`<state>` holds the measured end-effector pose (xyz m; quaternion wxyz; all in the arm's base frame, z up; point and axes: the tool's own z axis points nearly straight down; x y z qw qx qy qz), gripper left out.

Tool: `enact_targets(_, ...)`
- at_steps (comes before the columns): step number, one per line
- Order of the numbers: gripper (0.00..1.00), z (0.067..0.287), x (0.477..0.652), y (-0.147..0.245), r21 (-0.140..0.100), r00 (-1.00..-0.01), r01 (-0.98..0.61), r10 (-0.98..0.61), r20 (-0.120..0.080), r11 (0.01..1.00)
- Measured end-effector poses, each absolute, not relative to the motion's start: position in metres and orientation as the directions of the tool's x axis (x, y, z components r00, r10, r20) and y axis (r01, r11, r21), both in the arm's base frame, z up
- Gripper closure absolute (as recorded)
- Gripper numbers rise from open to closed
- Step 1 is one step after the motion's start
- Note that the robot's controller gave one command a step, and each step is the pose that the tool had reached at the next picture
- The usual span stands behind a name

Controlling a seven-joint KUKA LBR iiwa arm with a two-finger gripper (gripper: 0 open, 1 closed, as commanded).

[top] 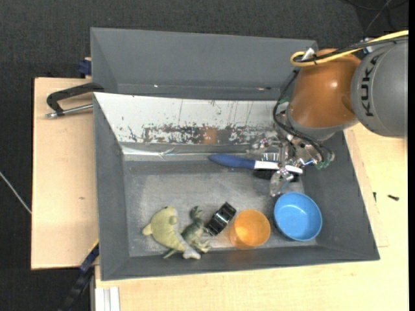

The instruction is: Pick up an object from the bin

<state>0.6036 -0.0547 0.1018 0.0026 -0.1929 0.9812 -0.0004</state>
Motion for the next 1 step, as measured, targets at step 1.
enact_targets(1, 0.00, 0.0733, 0.6050, -0.0419, -0.003, -0.951, -0.308, -0.308, -0.009, 0.952)
